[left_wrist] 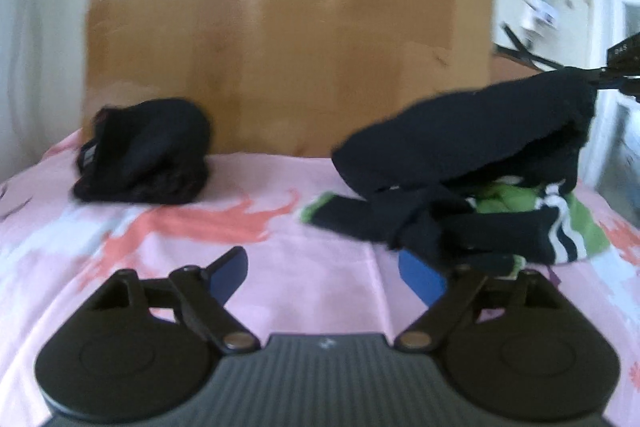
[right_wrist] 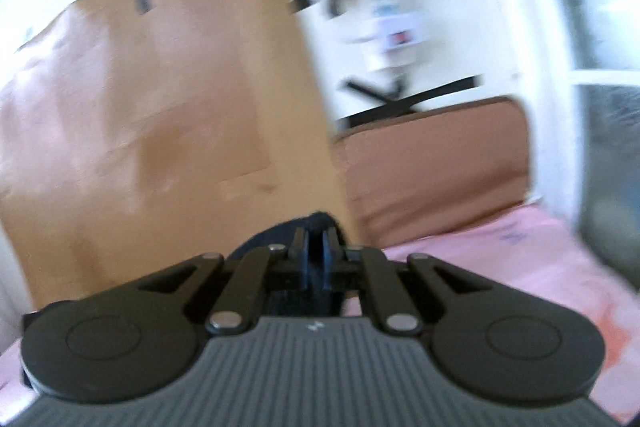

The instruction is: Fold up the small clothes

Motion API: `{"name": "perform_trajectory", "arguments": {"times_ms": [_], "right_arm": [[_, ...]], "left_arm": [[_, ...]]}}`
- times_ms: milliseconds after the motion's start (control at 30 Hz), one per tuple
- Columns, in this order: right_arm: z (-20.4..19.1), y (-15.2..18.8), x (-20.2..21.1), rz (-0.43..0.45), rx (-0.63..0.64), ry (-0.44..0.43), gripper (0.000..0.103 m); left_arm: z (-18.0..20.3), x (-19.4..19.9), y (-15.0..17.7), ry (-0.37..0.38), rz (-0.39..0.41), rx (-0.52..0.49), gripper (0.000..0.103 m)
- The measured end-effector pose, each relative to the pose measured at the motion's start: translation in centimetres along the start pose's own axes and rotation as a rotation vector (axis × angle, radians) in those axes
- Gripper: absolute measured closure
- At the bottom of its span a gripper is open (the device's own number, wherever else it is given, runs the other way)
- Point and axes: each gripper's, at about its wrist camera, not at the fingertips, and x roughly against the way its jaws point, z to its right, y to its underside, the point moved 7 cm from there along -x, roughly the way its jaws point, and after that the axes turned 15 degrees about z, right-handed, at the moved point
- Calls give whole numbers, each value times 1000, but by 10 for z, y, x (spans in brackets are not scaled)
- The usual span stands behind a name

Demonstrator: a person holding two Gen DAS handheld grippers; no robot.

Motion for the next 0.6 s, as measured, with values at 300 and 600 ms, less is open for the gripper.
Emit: {"name": "perform_trajectory", "arguments": {"times_ms": [300,600], "right_arm": [[93,17,18,-87,-80,189,93],[39,-88,57,96,-211,-69,100]], "left_arm": [[48,-76,2,101,-117,-60,74],[13,-68,-47,1,3,11,101]]}}
